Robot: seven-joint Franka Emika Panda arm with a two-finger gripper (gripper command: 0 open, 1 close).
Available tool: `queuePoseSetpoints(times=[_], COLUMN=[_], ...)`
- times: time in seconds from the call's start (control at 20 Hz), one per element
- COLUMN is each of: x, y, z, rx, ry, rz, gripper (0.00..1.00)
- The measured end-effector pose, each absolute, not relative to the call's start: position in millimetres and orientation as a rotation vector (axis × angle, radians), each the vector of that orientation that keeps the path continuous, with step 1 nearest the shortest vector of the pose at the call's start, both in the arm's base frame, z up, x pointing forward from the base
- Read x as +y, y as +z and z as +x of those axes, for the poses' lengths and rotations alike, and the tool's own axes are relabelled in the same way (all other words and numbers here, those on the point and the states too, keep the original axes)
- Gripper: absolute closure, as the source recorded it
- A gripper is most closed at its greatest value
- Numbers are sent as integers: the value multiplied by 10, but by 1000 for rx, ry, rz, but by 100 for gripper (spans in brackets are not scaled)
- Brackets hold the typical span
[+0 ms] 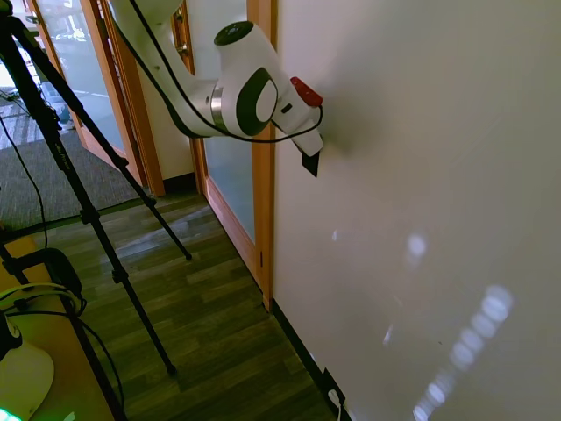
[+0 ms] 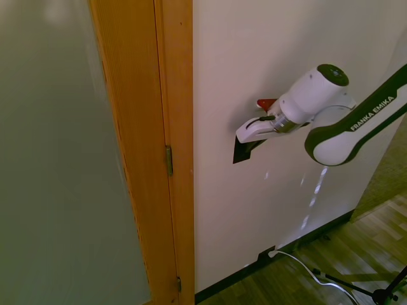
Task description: Turn on the light
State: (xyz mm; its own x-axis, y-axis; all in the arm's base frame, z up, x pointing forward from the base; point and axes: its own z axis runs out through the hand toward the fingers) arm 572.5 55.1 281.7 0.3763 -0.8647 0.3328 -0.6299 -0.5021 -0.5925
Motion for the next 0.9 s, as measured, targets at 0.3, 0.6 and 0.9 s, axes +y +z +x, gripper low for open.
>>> queuePoseSetpoints(times=[0.3,0.6,0.9], x=[653,572,507], y=[2843,2745,2466], z=[5612,5455,5042], rx=[1260,1206,1134], ry=[-947,-983,-1069], rz=[-2244,-2185,-2074], gripper=[0,0,0])
